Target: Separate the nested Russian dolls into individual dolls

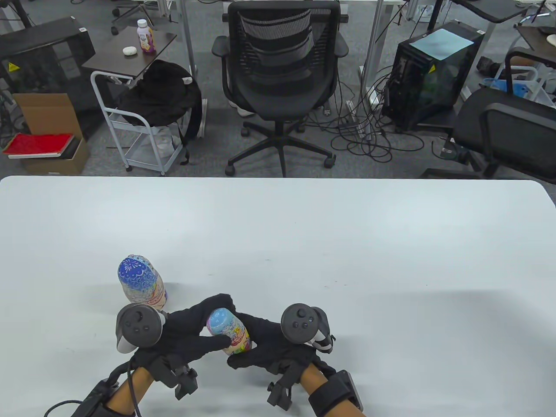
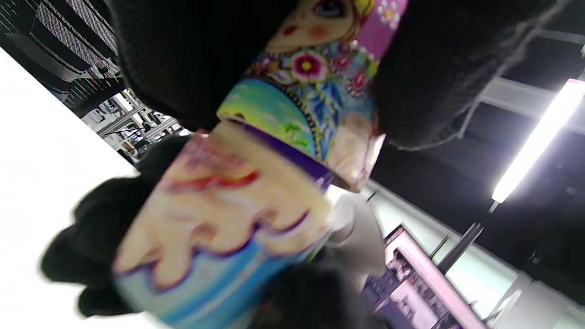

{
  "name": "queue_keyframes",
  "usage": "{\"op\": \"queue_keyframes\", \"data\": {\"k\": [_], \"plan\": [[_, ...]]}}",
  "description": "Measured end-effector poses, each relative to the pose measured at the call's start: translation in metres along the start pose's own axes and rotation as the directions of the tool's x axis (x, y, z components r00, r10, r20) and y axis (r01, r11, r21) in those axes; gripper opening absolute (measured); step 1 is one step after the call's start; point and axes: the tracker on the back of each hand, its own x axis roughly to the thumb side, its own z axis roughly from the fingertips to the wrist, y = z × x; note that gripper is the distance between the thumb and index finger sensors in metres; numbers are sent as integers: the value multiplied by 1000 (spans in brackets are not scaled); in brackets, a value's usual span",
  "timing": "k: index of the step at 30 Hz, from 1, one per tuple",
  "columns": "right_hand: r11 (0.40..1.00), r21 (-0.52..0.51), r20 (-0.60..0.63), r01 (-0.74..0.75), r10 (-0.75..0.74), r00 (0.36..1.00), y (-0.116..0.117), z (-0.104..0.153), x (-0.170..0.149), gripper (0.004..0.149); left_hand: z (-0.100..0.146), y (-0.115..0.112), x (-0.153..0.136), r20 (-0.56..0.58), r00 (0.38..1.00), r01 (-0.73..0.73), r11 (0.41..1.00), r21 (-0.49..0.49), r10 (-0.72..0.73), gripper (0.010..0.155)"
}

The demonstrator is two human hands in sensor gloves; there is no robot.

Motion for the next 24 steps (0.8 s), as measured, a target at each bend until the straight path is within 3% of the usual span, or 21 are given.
{"op": "queue_keyframes", "data": {"k": [6,9,14,18,22,24], "plan": [[999,-24,-5,-28,28,1000,-2,1,-1,93,14,35,9,9,999,35,991,133,-36,81],[997,-62,-7,-39,39,999,-5,3,-2,92,24,51,9,-87,984,166,978,123,-155,81],[992,-116,-3,-39,39,999,-13,7,-4,92,29,51,-7,-289,841,462,885,-56,-457,84],[989,-142,-4,-44,44,999,-19,11,-7,92,26,36,-24,-349,801,455,873,-175,-487,84],[987,-156,-5,-45,44,999,-22,13,-8,92,26,20,-43,-366,691,518,779,-352,-624,85],[986,-159,-5,-46,46,999,-22,13,-8,92,26,16,-49,-360,663,530,751,-393,-656,85]]}}
